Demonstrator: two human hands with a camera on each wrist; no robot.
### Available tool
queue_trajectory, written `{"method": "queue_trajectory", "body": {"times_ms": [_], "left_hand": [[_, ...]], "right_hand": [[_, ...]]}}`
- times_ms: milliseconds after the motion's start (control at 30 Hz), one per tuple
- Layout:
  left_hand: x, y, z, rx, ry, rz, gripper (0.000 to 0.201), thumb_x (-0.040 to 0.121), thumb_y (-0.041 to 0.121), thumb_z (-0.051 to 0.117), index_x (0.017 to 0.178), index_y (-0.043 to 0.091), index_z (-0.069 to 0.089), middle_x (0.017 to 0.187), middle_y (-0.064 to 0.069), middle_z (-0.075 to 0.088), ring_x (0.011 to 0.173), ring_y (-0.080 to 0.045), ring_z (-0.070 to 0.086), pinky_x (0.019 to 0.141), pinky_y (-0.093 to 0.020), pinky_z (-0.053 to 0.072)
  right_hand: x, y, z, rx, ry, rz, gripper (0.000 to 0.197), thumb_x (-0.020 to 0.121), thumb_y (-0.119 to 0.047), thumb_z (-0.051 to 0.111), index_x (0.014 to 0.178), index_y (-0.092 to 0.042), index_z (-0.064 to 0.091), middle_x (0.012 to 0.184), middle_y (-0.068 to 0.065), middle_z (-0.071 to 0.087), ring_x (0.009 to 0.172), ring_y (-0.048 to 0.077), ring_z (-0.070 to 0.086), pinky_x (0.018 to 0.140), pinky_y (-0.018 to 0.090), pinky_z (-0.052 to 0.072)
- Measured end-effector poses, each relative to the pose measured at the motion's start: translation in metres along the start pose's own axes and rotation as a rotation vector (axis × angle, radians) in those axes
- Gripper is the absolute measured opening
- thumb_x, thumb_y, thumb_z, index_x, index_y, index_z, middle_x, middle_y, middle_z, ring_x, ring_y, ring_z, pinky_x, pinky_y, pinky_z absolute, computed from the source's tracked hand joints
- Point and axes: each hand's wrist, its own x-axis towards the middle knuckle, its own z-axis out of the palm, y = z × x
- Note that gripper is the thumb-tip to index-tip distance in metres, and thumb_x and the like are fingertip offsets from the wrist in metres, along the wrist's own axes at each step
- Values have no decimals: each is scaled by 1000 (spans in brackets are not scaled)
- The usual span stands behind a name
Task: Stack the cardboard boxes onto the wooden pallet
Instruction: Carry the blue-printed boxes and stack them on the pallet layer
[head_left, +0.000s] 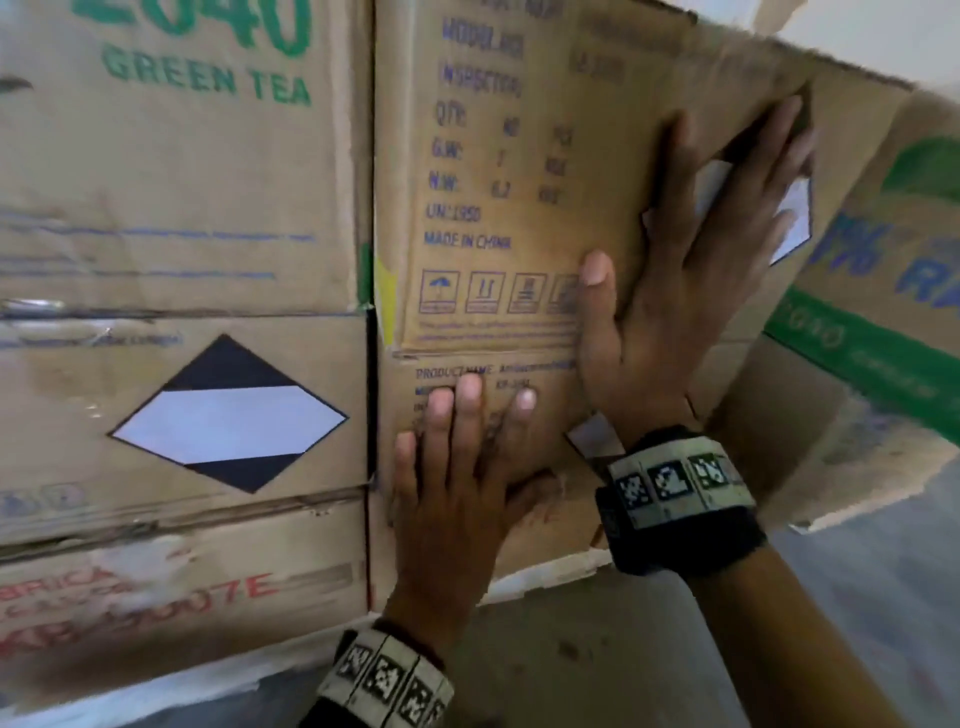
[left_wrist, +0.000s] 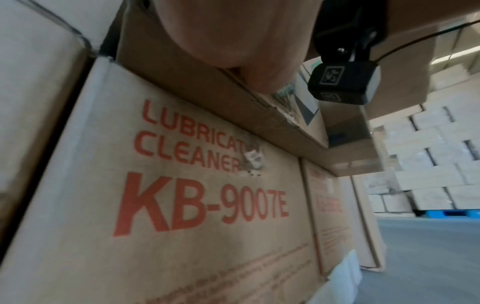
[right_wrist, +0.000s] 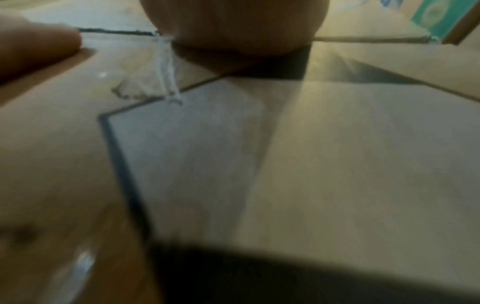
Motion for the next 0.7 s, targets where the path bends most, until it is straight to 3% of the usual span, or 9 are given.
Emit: {"method": "queue_trajectory", "body": {"times_ms": [133,333,467,600,700], "left_hand": [[22,-14,24,-6,-67,9,85,94,74,29,160,24,7,165,-17,-10,153,-34,-7,123,-50,-2],[23,-16,49,24,37,6,95,89,78,37,160,27,2,165,-16,-14,153,-33,-8,123,-50,-2],[20,-12,52,34,97,-23,87,93,74,40,160,30,5,166,-13,-10,154,-31,-4,123,-50,3],[8,-3,50,-16,13,-9,77,97,59,43,159,26,12,166,-15,-10,153,-35,-4,123,-52,-1],[-18,9,42,-131,-101,34,82,89,45,60,158,22,23,166,-17,-1,153,-39,0,123,-54,3]], "right_hand": [[-1,2,39,46,-56,19,64,96,-36,54,151,-8,38,157,38,19,149,54,10,117,65,11],[1,9,59,105,-36,34,67,96,-43,54,152,-11,37,157,37,19,149,53,11,118,63,10],[1,11,58,111,-66,31,68,96,-45,53,153,-12,37,158,35,20,149,52,12,118,63,11],[-6,13,48,188,-135,37,67,97,-43,55,154,-13,36,161,31,17,152,46,9,118,63,12],[-27,16,24,225,-284,20,74,94,-40,62,157,-17,31,166,22,7,155,35,1,120,58,14]]}}
